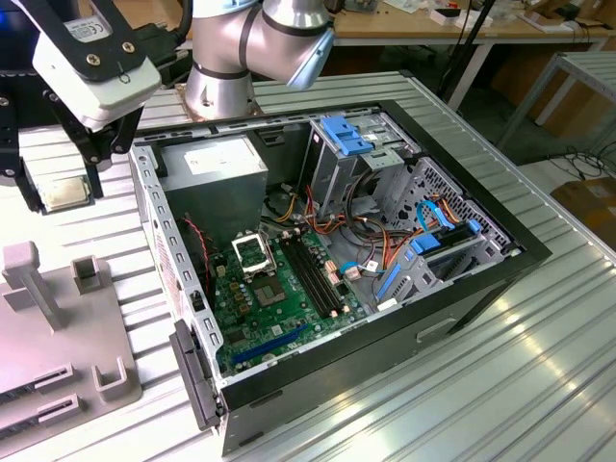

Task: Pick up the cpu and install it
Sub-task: 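Pick up the cpu and move it towards the insertion slot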

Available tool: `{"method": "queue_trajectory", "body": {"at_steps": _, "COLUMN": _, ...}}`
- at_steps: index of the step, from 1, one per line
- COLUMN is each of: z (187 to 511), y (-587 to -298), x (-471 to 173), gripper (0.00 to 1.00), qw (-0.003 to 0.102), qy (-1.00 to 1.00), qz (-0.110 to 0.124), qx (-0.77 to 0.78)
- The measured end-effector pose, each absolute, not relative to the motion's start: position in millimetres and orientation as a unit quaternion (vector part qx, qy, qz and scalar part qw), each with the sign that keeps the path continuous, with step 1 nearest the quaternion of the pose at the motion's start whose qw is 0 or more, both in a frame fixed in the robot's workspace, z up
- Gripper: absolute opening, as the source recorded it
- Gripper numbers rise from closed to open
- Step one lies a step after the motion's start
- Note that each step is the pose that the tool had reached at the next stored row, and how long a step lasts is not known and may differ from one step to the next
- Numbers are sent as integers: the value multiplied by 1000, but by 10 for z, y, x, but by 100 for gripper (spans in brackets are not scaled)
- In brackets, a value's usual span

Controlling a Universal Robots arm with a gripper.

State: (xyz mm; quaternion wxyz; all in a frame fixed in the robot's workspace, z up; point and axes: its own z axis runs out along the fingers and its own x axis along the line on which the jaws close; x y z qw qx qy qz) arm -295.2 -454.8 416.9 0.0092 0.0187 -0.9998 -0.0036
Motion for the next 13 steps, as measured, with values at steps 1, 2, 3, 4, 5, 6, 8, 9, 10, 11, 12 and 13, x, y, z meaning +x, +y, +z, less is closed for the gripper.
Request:
{"method": "queue_trajectory", "body": {"at_steps": 1, "z": 4169, "y": -4548, "x": -2945, "gripper": 48, "qw": 9, "qy": -1000, "qz": -4, "qx": 19}}
{"method": "queue_trajectory", "body": {"at_steps": 2, "z": 4169, "y": -4549, "x": -2935, "gripper": 48, "qw": 9, "qy": -1000, "qz": -4, "qx": 19}}
{"method": "queue_trajectory", "body": {"at_steps": 3, "z": 4169, "y": -4549, "x": -2919, "gripper": 48, "qw": 9, "qy": -1000, "qz": -4, "qx": 19}}
{"method": "queue_trajectory", "body": {"at_steps": 4, "z": 4169, "y": -4549, "x": -2911, "gripper": 48, "qw": 9, "qy": -1000, "qz": -4, "qx": 19}}
{"method": "queue_trajectory", "body": {"at_steps": 5, "z": 4169, "y": -4549, "x": -2902, "gripper": 48, "qw": 9, "qy": -1000, "qz": -4, "qx": 19}}
{"method": "queue_trajectory", "body": {"at_steps": 6, "z": 4169, "y": -4549, "x": -2894, "gripper": 48, "qw": 9, "qy": -1000, "qz": -4, "qx": 19}}
{"method": "queue_trajectory", "body": {"at_steps": 8, "z": 4169, "y": -4549, "x": -2875, "gripper": 48, "qw": 9, "qy": -1000, "qz": -4, "qx": 19}}
{"method": "queue_trajectory", "body": {"at_steps": 9, "z": 4169, "y": -4549, "x": -2867, "gripper": 48, "qw": 9, "qy": -1000, "qz": -4, "qx": 19}}
{"method": "queue_trajectory", "body": {"at_steps": 10, "z": 4170, "y": -4549, "x": -2854, "gripper": 48, "qw": 9, "qy": -1000, "qz": -4, "qx": 19}}
{"method": "queue_trajectory", "body": {"at_steps": 11, "z": 4169, "y": -4549, "x": -2846, "gripper": 48, "qw": 9, "qy": -1000, "qz": -4, "qx": 19}}
{"method": "queue_trajectory", "body": {"at_steps": 12, "z": 4169, "y": -4549, "x": -2837, "gripper": 48, "qw": 9, "qy": -1000, "qz": -4, "qx": 19}}
{"method": "queue_trajectory", "body": {"at_steps": 13, "z": 4169, "y": -4549, "x": -2828, "gripper": 48, "qw": 9, "qy": -1000, "qz": -4, "qx": 19}}
